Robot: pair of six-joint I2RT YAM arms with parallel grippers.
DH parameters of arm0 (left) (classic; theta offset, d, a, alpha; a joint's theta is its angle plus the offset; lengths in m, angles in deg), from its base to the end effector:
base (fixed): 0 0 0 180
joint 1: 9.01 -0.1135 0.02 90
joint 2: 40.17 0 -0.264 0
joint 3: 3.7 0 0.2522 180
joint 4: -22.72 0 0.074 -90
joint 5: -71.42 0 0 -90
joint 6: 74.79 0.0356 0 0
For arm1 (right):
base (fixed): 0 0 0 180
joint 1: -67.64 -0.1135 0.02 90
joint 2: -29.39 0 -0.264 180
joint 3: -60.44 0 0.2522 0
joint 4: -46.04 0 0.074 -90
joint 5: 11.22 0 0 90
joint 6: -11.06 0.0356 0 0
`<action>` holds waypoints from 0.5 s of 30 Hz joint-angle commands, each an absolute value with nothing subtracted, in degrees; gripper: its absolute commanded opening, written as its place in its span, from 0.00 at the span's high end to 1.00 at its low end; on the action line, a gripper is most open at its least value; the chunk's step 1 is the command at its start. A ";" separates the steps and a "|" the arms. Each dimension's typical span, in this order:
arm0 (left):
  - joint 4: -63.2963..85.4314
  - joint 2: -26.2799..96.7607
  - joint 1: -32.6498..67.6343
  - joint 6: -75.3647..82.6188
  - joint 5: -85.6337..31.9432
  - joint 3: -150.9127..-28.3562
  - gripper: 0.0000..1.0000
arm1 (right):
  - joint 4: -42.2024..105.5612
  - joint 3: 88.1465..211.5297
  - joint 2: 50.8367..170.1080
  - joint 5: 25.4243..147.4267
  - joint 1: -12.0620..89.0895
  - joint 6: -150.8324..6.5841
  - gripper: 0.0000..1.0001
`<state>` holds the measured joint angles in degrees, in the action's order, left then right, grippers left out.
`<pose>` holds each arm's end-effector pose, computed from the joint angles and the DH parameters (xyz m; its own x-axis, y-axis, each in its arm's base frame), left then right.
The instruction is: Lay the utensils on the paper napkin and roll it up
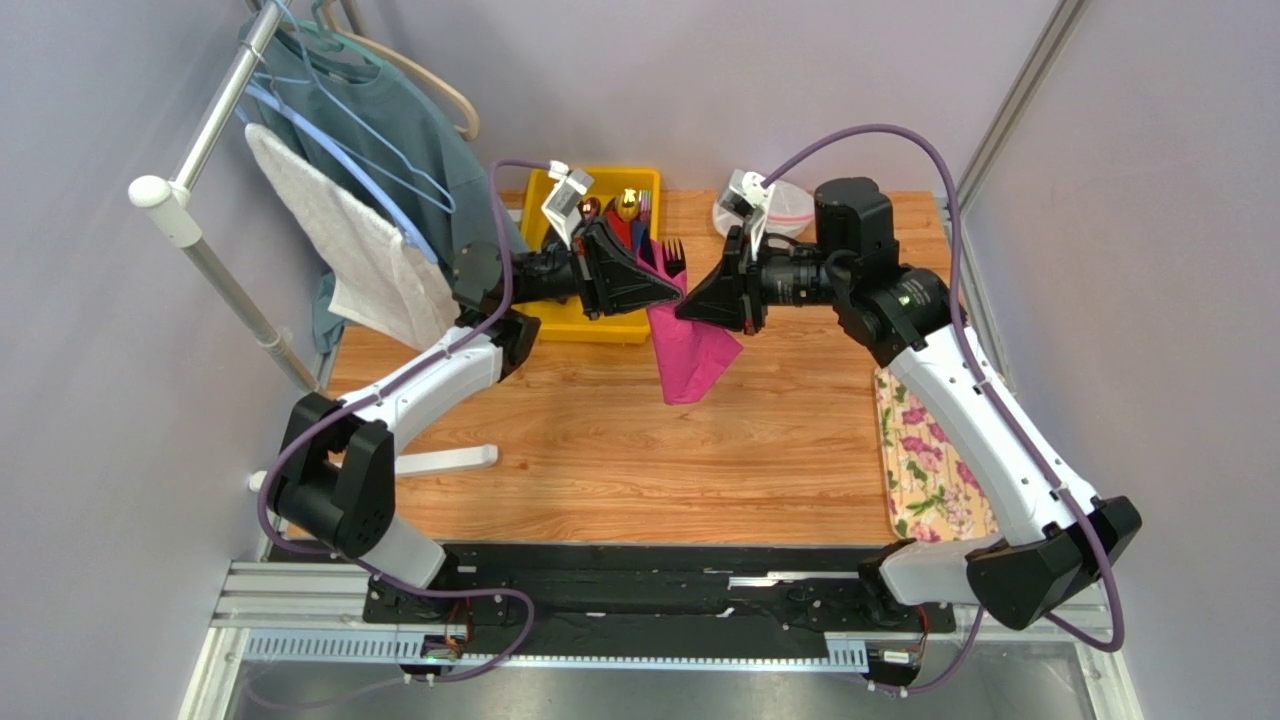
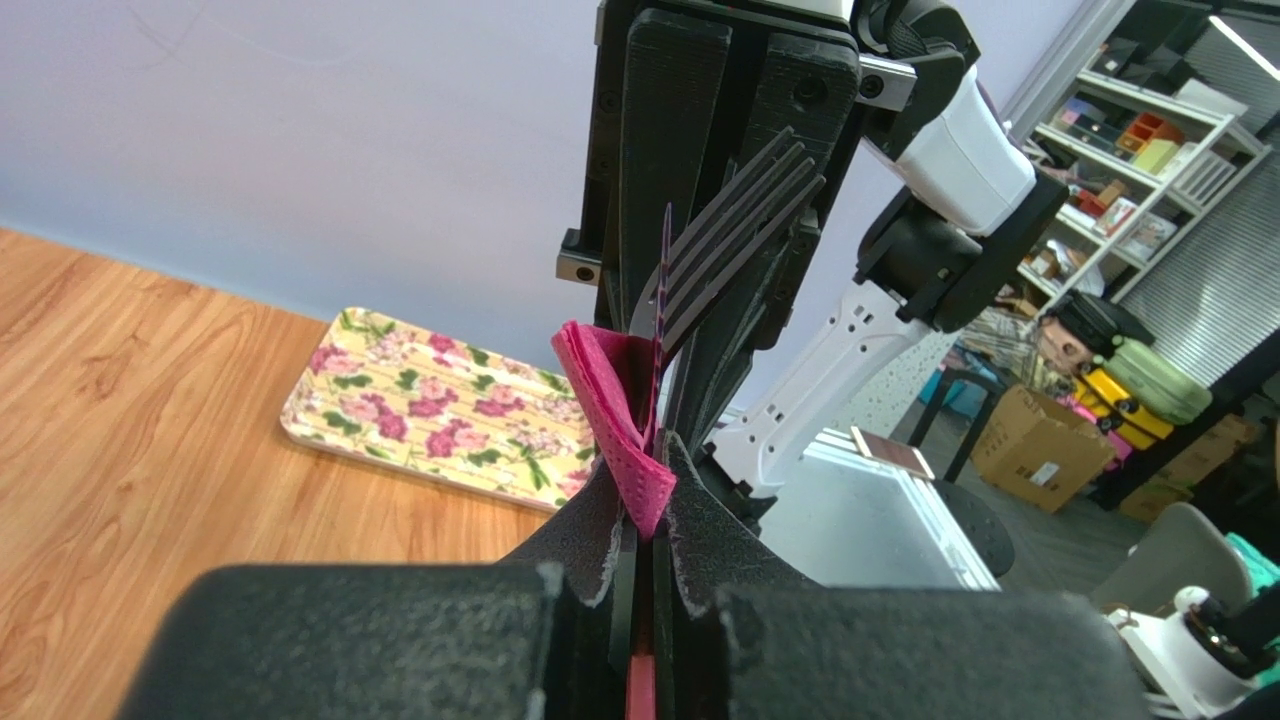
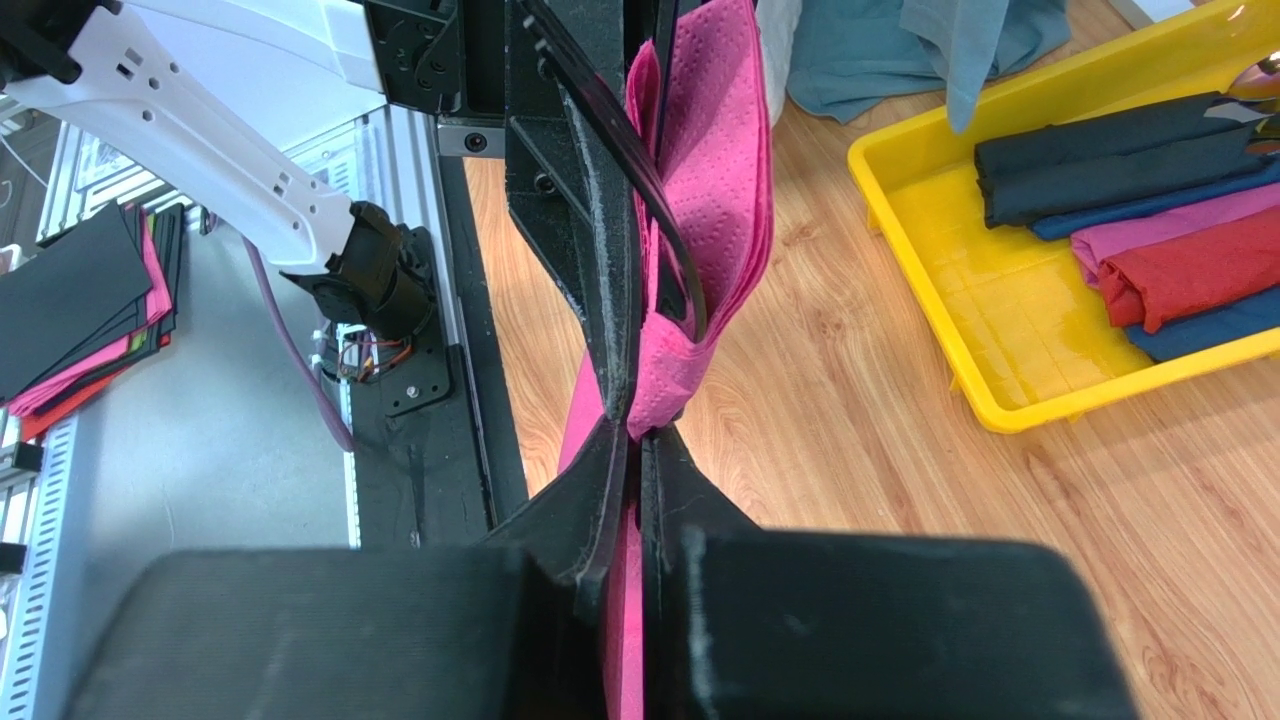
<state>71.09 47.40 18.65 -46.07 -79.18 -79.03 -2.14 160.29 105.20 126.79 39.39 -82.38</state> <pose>0.2771 -0.1803 0.3777 -0.4955 -0.2264 -0.8386 0.8670 -0.1881 -0.4615 0.2296 0.1534 0.4322 -0.3048 -0.2093 -0.9291 -0.9341 0.2562 0.2487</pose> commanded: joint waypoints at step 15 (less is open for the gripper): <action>74.79 48.52 17.01 -52.03 -76.94 -83.47 1.00 | -8.85 158.49 98.48 119.74 41.53 -83.33 0.28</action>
<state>71.46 49.83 17.10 -50.94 -77.81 -80.84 -5.79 159.33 100.57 121.55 39.96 -82.29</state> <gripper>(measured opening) 0.029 0.742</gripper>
